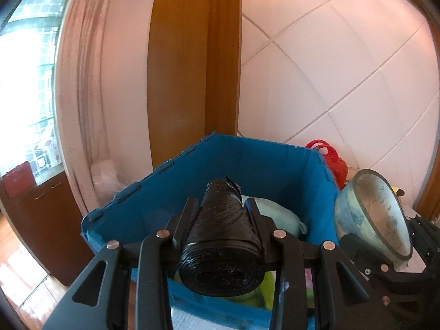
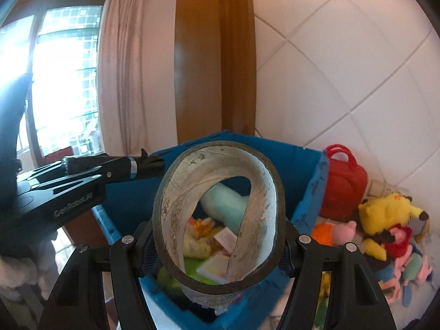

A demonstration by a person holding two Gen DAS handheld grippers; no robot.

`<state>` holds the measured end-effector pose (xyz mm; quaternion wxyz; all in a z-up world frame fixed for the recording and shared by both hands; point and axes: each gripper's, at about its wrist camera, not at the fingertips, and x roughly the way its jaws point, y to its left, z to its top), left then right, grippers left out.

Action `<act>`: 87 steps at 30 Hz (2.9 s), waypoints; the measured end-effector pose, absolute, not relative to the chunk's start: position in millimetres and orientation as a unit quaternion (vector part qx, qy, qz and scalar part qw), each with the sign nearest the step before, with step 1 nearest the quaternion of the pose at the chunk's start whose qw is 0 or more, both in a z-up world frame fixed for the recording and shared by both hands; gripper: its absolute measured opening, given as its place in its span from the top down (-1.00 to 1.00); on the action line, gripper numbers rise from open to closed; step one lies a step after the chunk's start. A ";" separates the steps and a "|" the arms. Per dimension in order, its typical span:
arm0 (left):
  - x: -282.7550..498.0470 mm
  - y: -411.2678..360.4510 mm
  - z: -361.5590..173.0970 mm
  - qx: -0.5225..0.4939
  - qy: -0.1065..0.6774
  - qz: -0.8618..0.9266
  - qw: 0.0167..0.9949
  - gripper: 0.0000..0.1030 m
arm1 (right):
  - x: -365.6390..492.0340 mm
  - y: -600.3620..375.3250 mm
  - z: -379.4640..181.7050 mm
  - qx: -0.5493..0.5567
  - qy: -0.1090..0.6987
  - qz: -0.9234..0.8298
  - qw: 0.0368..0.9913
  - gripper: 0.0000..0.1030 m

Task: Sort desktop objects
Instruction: 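Open both tools to drop the stick and tape roll into the crate, then withdraw both open tools from the crate back toward the toy pile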

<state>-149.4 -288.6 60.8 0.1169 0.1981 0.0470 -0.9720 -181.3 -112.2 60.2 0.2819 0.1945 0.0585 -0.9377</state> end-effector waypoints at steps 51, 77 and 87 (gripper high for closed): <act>-159.9 -313.5 24.0 0.250 0.032 -0.966 0.056 -0.71 | -172.0 -143.0 45.6 0.220 0.076 -0.959 0.161 -1.00; -51.3 -52.4 15.4 0.243 0.014 -0.970 0.023 -0.71 | -78.0 115.0 9.7 0.241 0.037 -0.961 0.133 -1.00; -59.4 25.1 -20.0 0.297 0.002 -0.955 0.004 -0.72 | -61.4 226.2 -17.7 0.281 0.008 -0.956 0.080 -1.00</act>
